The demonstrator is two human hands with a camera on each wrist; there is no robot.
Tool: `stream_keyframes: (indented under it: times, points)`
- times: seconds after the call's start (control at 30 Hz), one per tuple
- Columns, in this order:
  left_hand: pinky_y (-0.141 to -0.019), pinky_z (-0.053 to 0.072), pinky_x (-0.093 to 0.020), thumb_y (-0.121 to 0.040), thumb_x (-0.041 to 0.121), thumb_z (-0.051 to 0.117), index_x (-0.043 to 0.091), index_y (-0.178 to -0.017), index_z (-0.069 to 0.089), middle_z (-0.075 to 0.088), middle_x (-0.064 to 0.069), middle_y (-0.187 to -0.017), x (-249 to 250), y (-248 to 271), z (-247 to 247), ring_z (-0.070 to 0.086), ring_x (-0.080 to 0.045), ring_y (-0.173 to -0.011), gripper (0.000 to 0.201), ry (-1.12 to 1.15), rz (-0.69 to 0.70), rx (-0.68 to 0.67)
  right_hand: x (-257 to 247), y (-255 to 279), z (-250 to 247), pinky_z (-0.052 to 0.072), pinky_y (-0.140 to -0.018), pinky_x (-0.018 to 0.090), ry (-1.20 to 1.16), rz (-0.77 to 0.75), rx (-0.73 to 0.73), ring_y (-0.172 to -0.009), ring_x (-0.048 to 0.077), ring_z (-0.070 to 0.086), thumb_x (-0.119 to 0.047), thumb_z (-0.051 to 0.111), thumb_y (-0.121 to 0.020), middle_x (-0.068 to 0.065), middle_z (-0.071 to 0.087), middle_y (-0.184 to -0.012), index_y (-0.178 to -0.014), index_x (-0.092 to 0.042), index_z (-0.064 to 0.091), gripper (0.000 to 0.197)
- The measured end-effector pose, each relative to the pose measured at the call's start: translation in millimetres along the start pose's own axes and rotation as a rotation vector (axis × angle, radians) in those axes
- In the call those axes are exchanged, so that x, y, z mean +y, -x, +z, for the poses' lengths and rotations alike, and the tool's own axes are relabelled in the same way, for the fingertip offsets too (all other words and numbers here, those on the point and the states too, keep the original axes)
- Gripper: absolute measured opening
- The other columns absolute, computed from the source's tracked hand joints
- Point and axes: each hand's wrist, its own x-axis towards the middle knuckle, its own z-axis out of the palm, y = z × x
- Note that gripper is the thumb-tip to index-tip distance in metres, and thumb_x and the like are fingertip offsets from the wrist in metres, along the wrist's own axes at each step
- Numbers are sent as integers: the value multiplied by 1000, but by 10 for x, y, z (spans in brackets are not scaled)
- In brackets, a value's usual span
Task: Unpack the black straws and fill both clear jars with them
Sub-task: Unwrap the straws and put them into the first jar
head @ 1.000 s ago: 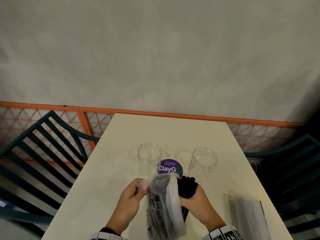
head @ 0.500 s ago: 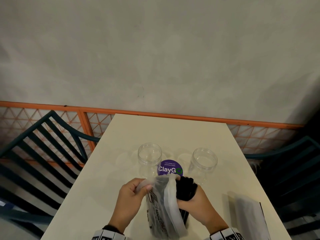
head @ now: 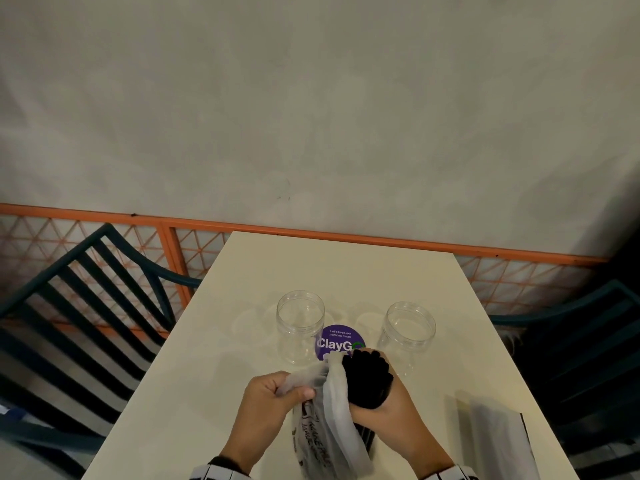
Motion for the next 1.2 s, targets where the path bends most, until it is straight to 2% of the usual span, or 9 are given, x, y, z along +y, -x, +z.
stream_keyframes:
  times: [0.2,0.3,0.47,0.53,0.7,0.8,0.9,1.03,1.2]
  points:
    - [-66,46,-28,-80,12,64,10,-88,71,71,-10,-80,-51,36,16,60,-20,-75,11,125,-55,-31,47,44,-4,45,-81,6,-56,53,-97,-106,-6,57,-42,90,-42,-5,59,-117,-119,-23,45,92]
    - [-65,43,-33,-56,23,67,2,-89,66,66,-15,-81,-90,1,-23,63,-20,-72,39,271,-167,-68,109,73,25,43,-89,9,-42,106,-205,-118,-1,52,-31,90,-48,-1,51,-130,-132,-21,30,103]
    - [-71,46,-32,-60,65,64,9,-85,60,63,-5,-75,66,-3,-29,60,-19,-74,61,76,-134,-172,87,69,94,40,-92,8,38,76,-196,-121,-4,47,-18,90,-54,-10,47,-133,-135,-25,25,104]
    - [-67,41,-31,-54,58,69,11,-73,55,54,-4,-69,77,-29,-41,51,-16,-69,52,9,-102,-74,51,47,106,39,-92,7,49,46,-187,-121,-4,47,-14,88,-56,-11,47,-132,-132,-29,26,99]
    - [-65,46,-36,-89,11,47,-3,-88,54,67,-23,-80,-32,-55,-61,60,-30,-73,16,171,-185,61,86,6,120,40,-93,8,12,80,-232,-123,-3,47,-16,88,-57,-11,46,-136,-139,-25,20,106]
    - [-59,40,-32,-91,0,38,17,-93,47,68,-12,-59,-94,-41,-82,54,-27,-63,20,259,-213,105,128,21,137,38,-102,16,-5,133,-316,-132,8,41,-23,86,-60,-8,42,-143,-140,-31,15,107]
    - [-48,43,-25,-90,-4,36,27,-96,48,64,-10,-55,-92,-35,-91,56,-19,-50,34,259,-183,81,117,34,138,35,-105,16,-43,142,-404,-133,8,39,-12,80,-70,-16,44,-142,-137,-36,16,96]
    - [-58,43,-30,-91,-1,34,8,-93,57,65,-15,-71,-57,-56,-165,58,-21,-62,25,222,-140,79,103,-20,117,35,-104,13,39,187,-445,-124,-7,43,-27,81,-69,-28,48,-134,-127,-45,26,82]
    - [-74,52,-29,-67,30,70,17,-98,65,69,-4,-103,-57,-29,-371,65,-14,-91,34,207,-96,44,176,-81,-168,48,-81,18,267,268,-284,-104,8,54,-46,84,-54,-6,49,-114,-138,-36,19,106]
